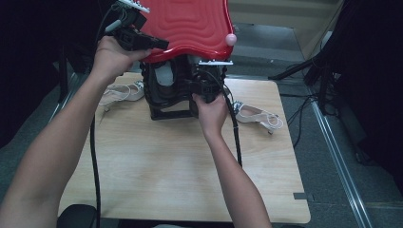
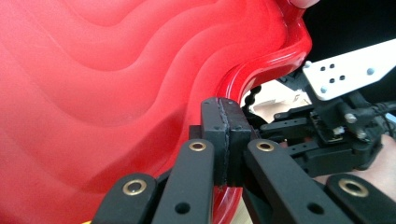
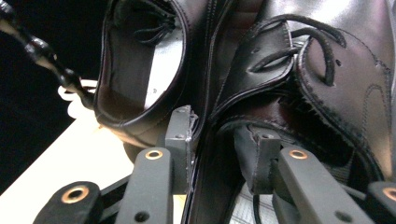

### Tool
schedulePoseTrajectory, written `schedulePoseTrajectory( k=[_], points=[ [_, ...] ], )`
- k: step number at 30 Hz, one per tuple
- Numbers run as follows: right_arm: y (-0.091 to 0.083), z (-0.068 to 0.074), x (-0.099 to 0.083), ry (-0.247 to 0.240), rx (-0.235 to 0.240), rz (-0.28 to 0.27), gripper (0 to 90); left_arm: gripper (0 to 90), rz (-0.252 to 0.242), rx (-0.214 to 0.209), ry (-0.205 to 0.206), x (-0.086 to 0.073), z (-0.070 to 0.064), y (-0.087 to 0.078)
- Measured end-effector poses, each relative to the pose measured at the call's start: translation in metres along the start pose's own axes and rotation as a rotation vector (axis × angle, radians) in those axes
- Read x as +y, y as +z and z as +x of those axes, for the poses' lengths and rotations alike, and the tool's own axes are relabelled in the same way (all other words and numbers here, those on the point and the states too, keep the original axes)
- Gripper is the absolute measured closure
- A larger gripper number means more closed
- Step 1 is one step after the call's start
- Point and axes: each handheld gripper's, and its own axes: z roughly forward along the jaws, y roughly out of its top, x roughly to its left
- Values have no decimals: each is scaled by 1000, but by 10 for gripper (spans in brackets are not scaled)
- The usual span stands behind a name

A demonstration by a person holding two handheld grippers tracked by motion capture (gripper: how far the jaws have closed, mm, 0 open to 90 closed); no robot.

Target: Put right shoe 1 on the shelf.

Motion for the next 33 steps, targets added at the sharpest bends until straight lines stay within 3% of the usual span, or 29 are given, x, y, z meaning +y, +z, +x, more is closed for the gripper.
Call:
schedulePoseTrajectory(
  k=[6,8,11,16,25,33],
  points=[
    [-12,-4,-4,9,29,20,667,900,4,26,15,0,-2,1],
    [-16,-3,-5,-5,24,25,699,900,5,26,13,0,-1,1],
    [-18,-4,-6,-37,-2,43,833,900,4,25,14,0,-1,1],
    [-22,-4,-7,-42,9,44,900,900,8,26,19,0,-1,1],
    [-35,4,-11,-72,50,47,900,900,15,32,24,1,0,1],
    [-54,8,-26,-84,118,47,900,900,18,40,30,1,-1,1]
  ],
)
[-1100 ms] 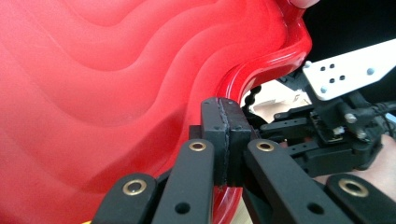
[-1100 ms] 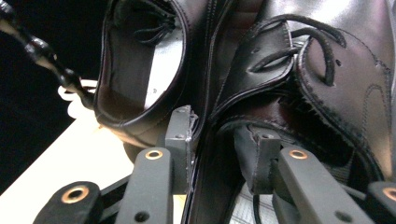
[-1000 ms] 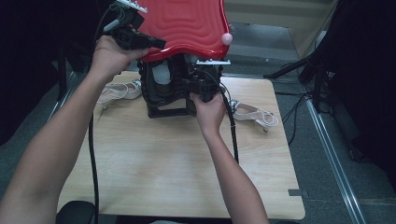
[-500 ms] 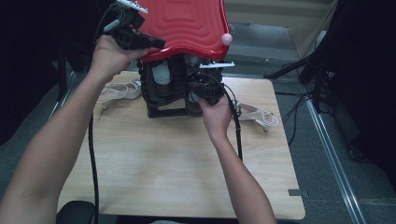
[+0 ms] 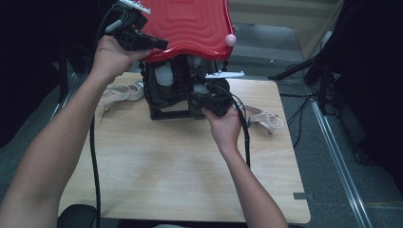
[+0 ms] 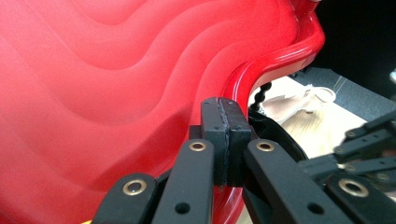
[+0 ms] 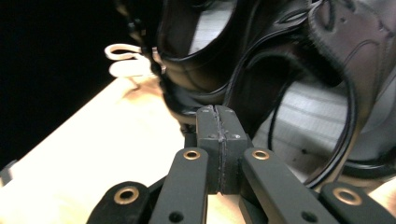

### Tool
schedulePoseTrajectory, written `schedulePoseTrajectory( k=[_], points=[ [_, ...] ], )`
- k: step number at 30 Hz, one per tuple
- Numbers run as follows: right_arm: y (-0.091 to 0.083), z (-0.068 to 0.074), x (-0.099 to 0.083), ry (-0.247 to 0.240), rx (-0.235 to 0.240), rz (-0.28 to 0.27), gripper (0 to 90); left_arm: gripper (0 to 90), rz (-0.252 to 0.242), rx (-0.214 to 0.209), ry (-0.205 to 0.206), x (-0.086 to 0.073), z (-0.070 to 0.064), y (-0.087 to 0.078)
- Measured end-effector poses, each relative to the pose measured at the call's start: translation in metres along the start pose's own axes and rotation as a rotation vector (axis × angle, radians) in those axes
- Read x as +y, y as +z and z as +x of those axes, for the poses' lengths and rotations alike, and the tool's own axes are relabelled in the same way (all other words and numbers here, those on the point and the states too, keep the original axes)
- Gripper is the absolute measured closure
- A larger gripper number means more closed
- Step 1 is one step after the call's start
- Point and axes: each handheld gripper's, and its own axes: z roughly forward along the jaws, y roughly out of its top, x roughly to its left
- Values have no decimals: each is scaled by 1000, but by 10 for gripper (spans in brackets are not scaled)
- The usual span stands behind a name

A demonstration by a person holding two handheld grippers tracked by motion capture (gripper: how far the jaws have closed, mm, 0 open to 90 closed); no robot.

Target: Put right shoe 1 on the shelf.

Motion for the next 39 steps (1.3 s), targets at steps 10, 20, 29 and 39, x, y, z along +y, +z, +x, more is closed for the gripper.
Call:
schedulePoseTrajectory(
  k=[10,20,29,39],
  points=[
    [-6,8,-30,-16,70,43,900,900,-2,1,0,0,0,0],
    [21,-19,-53,8,83,83,900,900,-7,-4,11,-1,2,-1],
    [16,-16,-45,2,81,86,900,900,17,3,49,-2,10,-2],
    [20,-10,-36,-38,40,106,900,900,24,-1,48,-1,11,-3]
  ],
)
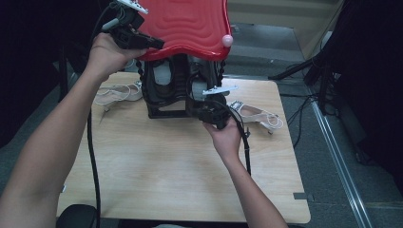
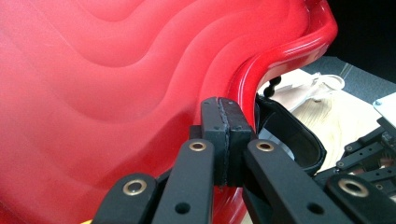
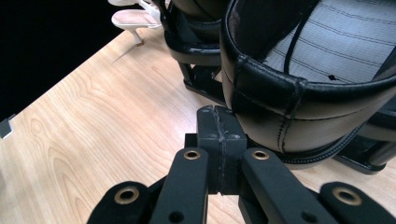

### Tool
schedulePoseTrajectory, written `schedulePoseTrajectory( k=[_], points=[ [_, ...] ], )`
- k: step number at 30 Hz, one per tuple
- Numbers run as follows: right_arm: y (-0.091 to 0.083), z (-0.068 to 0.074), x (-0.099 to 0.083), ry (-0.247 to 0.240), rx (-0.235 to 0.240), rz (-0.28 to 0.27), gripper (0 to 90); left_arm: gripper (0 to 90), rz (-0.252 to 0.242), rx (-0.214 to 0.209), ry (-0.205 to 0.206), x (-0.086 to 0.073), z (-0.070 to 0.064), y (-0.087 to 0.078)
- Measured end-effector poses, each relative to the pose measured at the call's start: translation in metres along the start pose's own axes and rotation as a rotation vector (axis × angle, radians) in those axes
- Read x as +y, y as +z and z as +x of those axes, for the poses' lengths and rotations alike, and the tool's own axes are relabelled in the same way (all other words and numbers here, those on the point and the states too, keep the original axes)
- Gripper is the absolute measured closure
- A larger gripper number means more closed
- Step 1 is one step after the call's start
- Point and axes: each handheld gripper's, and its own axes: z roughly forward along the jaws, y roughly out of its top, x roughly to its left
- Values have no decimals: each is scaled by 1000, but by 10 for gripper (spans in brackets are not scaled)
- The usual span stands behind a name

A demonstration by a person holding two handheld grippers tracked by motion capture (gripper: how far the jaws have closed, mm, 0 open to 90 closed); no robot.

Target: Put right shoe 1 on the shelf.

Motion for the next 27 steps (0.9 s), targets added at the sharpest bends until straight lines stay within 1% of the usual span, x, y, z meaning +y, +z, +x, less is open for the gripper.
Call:
schedulePoseTrajectory(
  k=[4,7,8,10,12,13,14,15,16,17,20,22,23,24,27],
  points=[
    [2,-1,9,16,-10,-12,900,900,3,-4,-12,0,0,-1],
    [1,-3,16,24,-10,-34,900,900,5,-4,-9,0,0,-1],
    [1,-5,19,31,-11,-39,900,900,4,-4,-10,0,0,-1],
    [2,-10,24,38,-28,-36,900,900,6,-5,-12,0,0,-1],
    [4,-15,26,56,-40,-38,900,900,6,-8,-15,0,0,-1],
    [5,-18,28,69,-39,-45,900,900,4,-10,-16,0,0,-1],
    [5,-21,30,88,-27,-47,900,900,2,-14,-15,0,1,-1],
    [5,-23,32,96,-19,-51,900,900,0,-17,-18,0,1,-1],
    [5,-24,35,89,-21,-52,900,900,2,-19,-22,1,1,-2],
    [6,-25,39,76,-37,-47,900,900,1,-20,-23,1,1,-2],
    [14,-26,46,42,-79,-11,900,900,3,-20,-24,0,1,-2],
    [19,-28,46,47,-85,-5,900,900,1,-20,-20,0,1,-2],
    [20,-29,46,49,-80,-13,900,900,-1,-22,-21,0,1,-2],
    [21,-30,46,50,-86,-15,900,900,-2,-24,-24,0,1,-2],
    [21,-33,45,60,-74,-22,900,900,-1,-24,-26,0,0,-2]
  ],
)
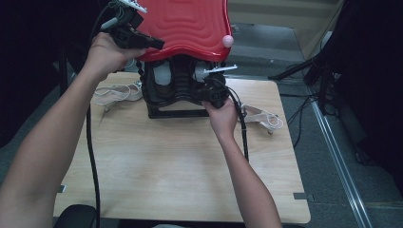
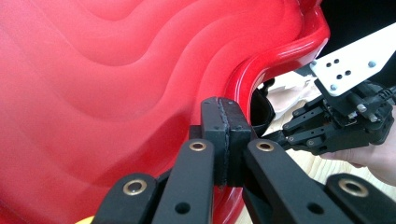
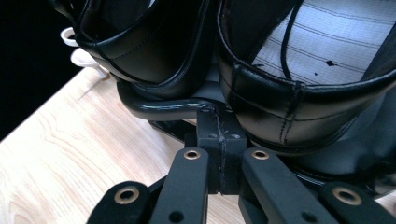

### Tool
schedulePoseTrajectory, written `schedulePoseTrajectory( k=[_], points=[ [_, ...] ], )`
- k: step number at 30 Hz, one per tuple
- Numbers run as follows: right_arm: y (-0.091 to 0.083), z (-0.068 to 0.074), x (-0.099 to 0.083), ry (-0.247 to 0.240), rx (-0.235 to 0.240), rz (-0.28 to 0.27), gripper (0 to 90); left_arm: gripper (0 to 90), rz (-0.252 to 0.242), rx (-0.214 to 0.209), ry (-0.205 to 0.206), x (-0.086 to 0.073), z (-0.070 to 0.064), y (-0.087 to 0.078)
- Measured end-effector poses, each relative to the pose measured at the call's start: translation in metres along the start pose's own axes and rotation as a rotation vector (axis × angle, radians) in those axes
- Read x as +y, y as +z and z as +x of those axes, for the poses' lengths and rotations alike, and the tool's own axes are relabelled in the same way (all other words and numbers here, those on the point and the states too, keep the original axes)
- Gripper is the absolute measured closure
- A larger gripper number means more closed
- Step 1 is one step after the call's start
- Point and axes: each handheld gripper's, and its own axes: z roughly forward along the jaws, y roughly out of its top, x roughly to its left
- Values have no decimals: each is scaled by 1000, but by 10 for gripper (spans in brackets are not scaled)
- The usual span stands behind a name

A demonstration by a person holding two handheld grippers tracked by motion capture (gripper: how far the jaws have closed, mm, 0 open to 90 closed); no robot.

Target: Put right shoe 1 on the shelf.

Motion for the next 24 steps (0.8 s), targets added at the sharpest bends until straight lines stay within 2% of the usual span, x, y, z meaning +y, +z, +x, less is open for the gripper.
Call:
schedulePoseTrajectory(
  k=[3,5,7,9,12,17,18,19,20,21,22,24],
  points=[
    [0,-2,1,-15,3,7,900,900,-1,1,-4,0,0,0],
    [2,-2,3,-22,-33,29,900,900,-1,2,-2,0,-1,0],
    [6,-4,3,-12,-41,39,900,900,-1,1,-3,0,0,0],
    [8,-8,-3,13,-14,34,900,900,-2,3,0,0,-1,0],
    [3,-13,-11,72,71,4,900,900,-9,6,7,0,0,0],
    [-10,-11,-23,57,92,-15,900,892,-11,15,-24,1,-3,0],
    [-13,-10,-25,57,98,-16,900,817,-40,-25,-52,2,-2,-2],
    [-16,-10,-27,53,105,-16,890,707,-31,-72,-91,4,-3,-3],
    [-18,-9,-29,53,115,-21,865,687,-26,-73,-92,4,-5,-3],
    [-19,-9,-30,53,125,-24,846,686,-23,-53,-65,5,-9,-4],
    [-22,-8,-31,50,141,-30,839,672,-24,-51,-54,5,-13,-5],
    [-26,-4,-33,24,149,-56,825,597,-34,-55,-60,5,-18,-7]
  ],
)
